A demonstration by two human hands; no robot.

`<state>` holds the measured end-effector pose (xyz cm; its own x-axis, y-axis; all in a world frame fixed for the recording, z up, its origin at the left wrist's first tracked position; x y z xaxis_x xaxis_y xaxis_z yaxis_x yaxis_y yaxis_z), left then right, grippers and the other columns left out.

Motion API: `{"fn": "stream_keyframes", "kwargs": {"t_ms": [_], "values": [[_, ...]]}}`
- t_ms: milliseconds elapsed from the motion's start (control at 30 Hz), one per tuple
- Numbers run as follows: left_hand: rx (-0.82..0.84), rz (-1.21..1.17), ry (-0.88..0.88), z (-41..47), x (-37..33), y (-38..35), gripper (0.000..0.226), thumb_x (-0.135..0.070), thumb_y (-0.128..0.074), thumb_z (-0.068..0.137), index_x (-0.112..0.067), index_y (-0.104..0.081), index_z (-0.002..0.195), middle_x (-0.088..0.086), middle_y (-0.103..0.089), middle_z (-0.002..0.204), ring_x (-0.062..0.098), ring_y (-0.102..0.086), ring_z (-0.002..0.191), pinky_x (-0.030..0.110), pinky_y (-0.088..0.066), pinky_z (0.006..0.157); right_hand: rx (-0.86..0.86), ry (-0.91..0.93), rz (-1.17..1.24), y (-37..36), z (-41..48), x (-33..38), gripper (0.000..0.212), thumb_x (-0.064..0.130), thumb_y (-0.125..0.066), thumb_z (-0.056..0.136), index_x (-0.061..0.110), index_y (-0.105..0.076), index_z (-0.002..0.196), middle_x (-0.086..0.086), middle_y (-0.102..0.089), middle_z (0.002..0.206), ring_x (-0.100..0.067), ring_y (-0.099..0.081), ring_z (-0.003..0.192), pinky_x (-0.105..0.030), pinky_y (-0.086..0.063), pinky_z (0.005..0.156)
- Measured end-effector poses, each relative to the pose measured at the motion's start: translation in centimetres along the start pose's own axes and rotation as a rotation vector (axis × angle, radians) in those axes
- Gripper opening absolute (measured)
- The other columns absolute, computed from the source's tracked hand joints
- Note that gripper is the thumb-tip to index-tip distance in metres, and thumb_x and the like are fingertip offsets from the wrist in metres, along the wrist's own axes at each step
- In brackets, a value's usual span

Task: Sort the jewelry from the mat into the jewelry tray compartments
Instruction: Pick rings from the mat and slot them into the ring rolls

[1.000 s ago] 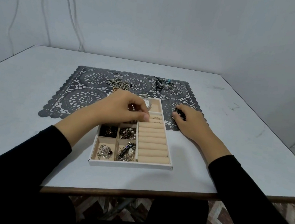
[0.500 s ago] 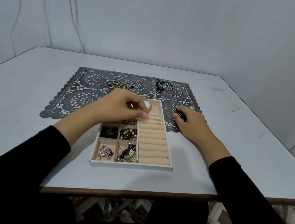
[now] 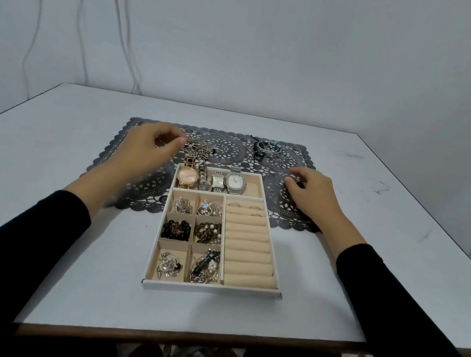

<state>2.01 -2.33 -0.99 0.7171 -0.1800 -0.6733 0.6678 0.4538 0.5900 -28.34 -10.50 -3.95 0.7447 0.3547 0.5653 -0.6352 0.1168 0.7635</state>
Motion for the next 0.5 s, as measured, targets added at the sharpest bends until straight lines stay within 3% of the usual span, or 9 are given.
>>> {"fn": "stream_keyframes", "kwargs": {"t_ms": [133, 300, 500], "values": [[-0.004, 0.078, 0.012, 1.7, 1.7, 0.1, 0.011, -0.025, -0.061, 0.095, -0.030, -0.068, 0.101, -0.014, -0.067, 0.097, -0.004, -0.058, 0.084, 0.020, -0.043, 0.083, -0.004, -0.019, -0.027, -0.7, 2.2, -0.2, 0.034, 0.025, -0.057, 0.093, 0.012, -0.062, 0.124, -0.006, -0.063, 0.123, -0.020, -0.054, 0.115, -0.025, -0.037, 0.097], [0.048, 0.229, 0.050, 4.4, 4.5, -0.5, 0.022, -0.026, -0.058, 0.096, -0.018, -0.070, 0.114, 0.001, -0.068, 0.119, 0.019, -0.057, 0.114, 0.033, -0.039, 0.095, 0.000, -0.029, -0.050, -2.0, 4.5, -0.4, 0.032, 0.026, -0.059, 0.092, 0.010, -0.065, 0.119, -0.009, -0.064, 0.116, -0.023, -0.058, 0.108, -0.030, -0.041, 0.095], [0.110, 0.254, 0.061, 6.7, 5.9, -1.8, 0.025, -0.028, -0.063, 0.094, -0.019, -0.071, 0.115, 0.002, -0.068, 0.118, 0.020, -0.059, 0.108, 0.035, -0.044, 0.094, 0.001, -0.066, -0.086, -3.1, 6.7, -0.7, 0.028, 0.029, -0.061, 0.090, 0.012, -0.069, 0.111, -0.009, -0.060, 0.109, -0.023, -0.055, 0.103, -0.026, -0.038, 0.088]]}}
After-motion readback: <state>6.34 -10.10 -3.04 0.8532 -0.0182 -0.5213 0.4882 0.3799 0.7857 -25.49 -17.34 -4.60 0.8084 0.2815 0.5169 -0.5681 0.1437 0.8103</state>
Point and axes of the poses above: each hand's wrist, its own z-axis towards the middle knuckle, its own y-axis out of the back of the hand, x = y × z, the point moved 5 cm from there along z, towards the middle knuckle
